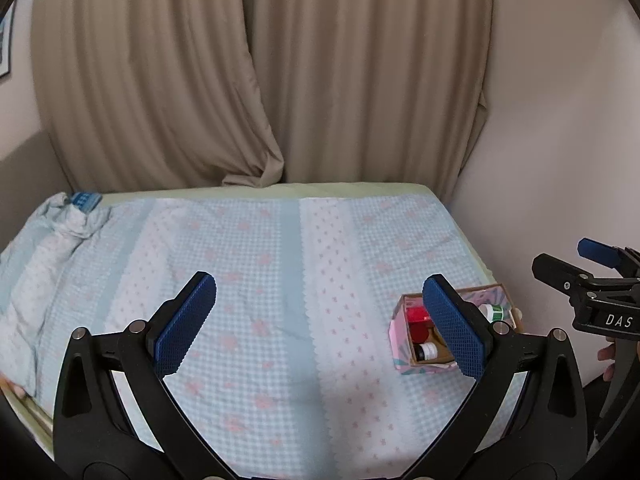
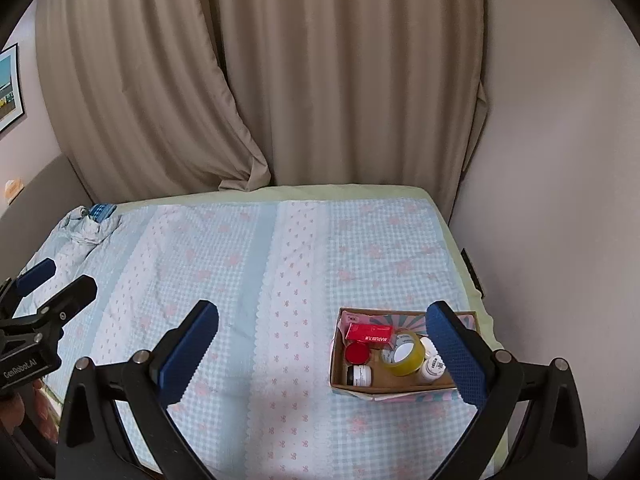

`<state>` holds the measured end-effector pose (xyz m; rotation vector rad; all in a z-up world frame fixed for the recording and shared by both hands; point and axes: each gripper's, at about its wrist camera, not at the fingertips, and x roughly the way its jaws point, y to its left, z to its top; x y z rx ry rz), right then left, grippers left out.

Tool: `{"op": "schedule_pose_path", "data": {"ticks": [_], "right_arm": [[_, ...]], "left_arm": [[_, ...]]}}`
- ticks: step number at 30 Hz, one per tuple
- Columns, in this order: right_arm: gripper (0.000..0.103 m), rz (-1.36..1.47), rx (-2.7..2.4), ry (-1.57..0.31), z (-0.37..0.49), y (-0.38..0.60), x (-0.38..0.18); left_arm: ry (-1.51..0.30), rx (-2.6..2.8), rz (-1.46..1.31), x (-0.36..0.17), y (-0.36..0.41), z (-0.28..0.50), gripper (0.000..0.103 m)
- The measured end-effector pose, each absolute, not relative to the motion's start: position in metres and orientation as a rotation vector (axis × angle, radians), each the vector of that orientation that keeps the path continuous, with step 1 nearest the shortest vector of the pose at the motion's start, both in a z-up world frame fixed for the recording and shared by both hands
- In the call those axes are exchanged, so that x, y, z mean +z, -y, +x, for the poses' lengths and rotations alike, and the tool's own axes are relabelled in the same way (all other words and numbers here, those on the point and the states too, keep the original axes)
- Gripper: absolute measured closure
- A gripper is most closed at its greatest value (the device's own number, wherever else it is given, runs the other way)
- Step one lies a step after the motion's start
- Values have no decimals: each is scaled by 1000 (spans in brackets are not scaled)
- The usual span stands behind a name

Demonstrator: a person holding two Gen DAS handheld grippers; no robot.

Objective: Organize rigid objects

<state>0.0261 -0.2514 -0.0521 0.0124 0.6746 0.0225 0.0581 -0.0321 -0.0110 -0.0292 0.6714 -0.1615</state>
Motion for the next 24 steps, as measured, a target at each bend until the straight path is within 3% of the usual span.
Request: {"op": "schedule_pose_path", "data": {"ticks": [24], "right_arm": [[0, 7, -11, -654, 13, 250, -48]], "left_arm": [[-661, -172, -43, -8, 24, 43, 0]]}}
